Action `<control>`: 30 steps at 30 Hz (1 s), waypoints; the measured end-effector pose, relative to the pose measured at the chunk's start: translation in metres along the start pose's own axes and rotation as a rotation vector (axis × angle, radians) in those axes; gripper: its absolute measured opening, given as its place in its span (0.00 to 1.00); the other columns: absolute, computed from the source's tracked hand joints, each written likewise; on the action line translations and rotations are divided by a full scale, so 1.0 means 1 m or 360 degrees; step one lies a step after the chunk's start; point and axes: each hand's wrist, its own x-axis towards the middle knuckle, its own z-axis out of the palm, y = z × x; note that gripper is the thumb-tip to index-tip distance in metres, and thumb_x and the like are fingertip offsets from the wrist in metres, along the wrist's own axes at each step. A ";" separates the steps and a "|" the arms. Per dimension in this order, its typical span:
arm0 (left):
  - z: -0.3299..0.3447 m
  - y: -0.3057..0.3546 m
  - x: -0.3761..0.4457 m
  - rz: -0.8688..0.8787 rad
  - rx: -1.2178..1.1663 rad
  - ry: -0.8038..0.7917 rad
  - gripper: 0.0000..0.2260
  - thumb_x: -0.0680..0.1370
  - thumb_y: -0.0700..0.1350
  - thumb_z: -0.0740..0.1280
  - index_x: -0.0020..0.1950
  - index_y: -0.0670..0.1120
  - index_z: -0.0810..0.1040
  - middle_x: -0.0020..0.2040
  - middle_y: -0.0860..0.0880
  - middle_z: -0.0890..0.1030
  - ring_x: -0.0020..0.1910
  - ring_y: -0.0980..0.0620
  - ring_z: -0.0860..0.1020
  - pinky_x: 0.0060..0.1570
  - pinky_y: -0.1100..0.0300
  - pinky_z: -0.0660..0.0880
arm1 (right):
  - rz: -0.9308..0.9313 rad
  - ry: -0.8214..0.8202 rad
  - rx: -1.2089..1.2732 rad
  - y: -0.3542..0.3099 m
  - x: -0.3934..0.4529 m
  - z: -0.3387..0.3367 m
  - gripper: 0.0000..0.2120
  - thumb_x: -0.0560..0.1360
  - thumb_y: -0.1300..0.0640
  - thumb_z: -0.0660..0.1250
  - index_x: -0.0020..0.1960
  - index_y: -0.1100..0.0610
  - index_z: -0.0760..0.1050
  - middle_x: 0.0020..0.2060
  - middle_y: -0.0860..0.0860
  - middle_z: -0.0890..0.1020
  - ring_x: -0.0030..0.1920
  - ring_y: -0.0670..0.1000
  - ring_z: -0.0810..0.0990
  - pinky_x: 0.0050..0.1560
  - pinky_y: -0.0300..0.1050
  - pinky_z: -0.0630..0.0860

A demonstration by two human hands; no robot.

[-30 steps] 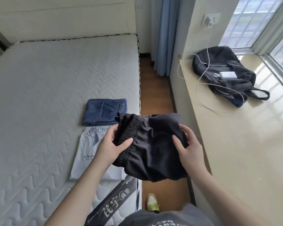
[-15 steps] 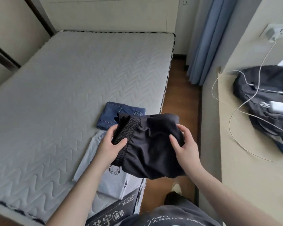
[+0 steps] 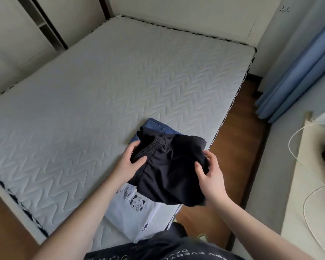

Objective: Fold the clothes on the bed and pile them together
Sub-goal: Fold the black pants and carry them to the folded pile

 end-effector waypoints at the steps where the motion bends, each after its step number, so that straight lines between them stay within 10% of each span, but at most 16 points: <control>1: -0.005 -0.004 0.011 -0.0003 0.0037 0.0016 0.22 0.78 0.40 0.70 0.69 0.52 0.69 0.65 0.52 0.77 0.57 0.70 0.75 0.53 0.80 0.66 | 0.0015 -0.0011 -0.0014 -0.001 0.007 0.007 0.17 0.77 0.51 0.65 0.60 0.33 0.66 0.51 0.27 0.76 0.53 0.31 0.75 0.52 0.36 0.71; 11: -0.031 -0.056 0.130 -0.0144 0.0121 -0.0167 0.24 0.78 0.45 0.69 0.73 0.52 0.67 0.68 0.54 0.75 0.67 0.57 0.73 0.70 0.53 0.67 | 0.0286 0.0017 0.0069 0.026 0.090 0.070 0.11 0.76 0.50 0.67 0.55 0.38 0.69 0.49 0.35 0.79 0.50 0.40 0.79 0.50 0.45 0.76; 26: 0.047 -0.232 0.323 -0.0615 0.0324 -0.0403 0.25 0.79 0.53 0.66 0.73 0.61 0.59 0.71 0.52 0.71 0.66 0.49 0.72 0.68 0.47 0.68 | 0.0906 0.0003 0.0070 0.190 0.234 0.165 0.09 0.76 0.57 0.68 0.46 0.51 0.68 0.44 0.48 0.78 0.43 0.51 0.76 0.39 0.41 0.71; 30: 0.055 -0.254 0.339 -0.0806 0.0334 -0.0356 0.37 0.68 0.63 0.73 0.72 0.59 0.60 0.67 0.55 0.71 0.62 0.51 0.73 0.59 0.54 0.70 | 0.0965 -0.0034 0.0222 0.202 0.262 0.164 0.18 0.70 0.46 0.75 0.52 0.46 0.68 0.45 0.42 0.79 0.43 0.42 0.80 0.36 0.32 0.73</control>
